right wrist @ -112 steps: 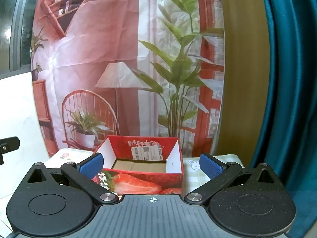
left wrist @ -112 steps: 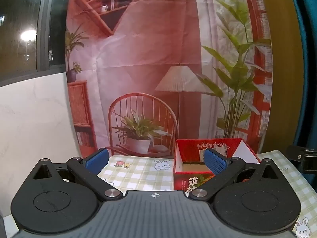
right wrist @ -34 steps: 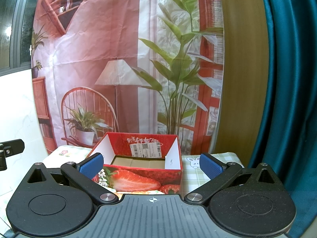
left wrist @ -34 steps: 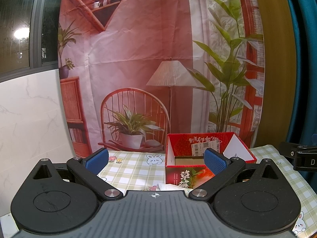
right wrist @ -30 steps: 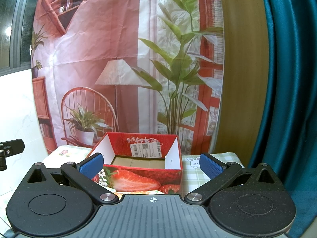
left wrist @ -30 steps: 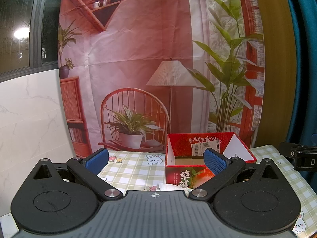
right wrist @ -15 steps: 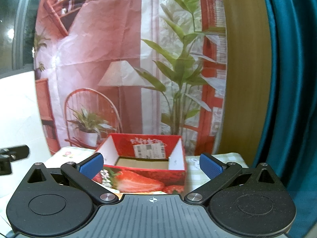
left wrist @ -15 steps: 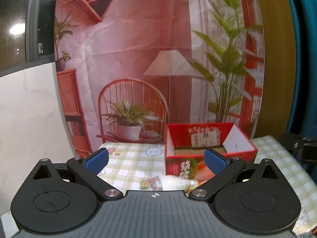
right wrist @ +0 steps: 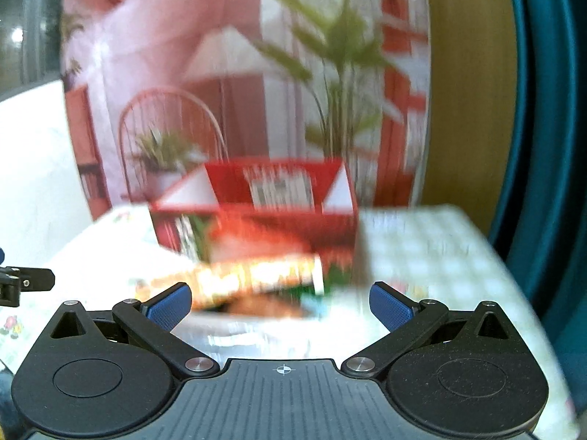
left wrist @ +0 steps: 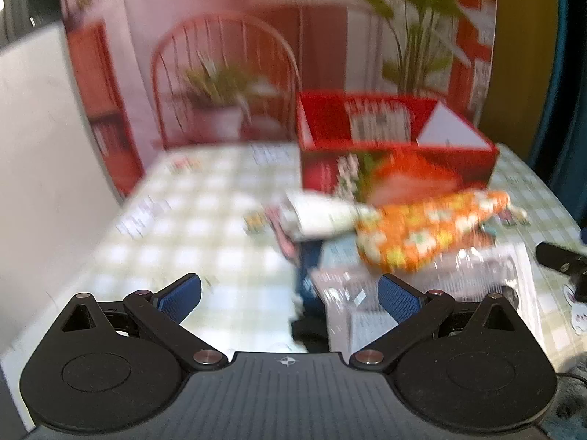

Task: Organize soft objects
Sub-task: 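Move the left tool down to the clear plastic bag and close on it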

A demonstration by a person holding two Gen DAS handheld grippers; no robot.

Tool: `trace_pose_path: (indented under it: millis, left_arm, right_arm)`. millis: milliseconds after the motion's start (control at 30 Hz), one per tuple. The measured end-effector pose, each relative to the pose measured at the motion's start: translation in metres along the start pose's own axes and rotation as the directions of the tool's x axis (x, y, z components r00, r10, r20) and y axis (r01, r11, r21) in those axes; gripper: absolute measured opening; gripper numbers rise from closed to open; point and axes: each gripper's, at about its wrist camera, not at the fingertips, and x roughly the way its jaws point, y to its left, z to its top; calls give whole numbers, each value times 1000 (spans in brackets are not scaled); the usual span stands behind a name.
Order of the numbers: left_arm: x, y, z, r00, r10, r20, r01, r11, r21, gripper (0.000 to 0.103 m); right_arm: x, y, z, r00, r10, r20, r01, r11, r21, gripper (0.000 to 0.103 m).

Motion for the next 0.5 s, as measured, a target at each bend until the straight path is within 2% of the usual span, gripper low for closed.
trace_pose_path:
  millis: [200,400,500]
  left_arm:
    - [43,0,-21,986,-89,-138,87,996,-23,103]
    - [71,-3,-30,969,-143,-202,137,990,-43,103]
    - [83,-4,-37,961,-148,-233,143,989,-38,103]
  right_arm:
    - [35,-4,-36,990,-40,-133,37,999,-22,103]
    - [56,3,-48,979,-27,-204,16,998,-54,103]
    - [64,6,-56,972,-34,-232,18,998,-68,103]
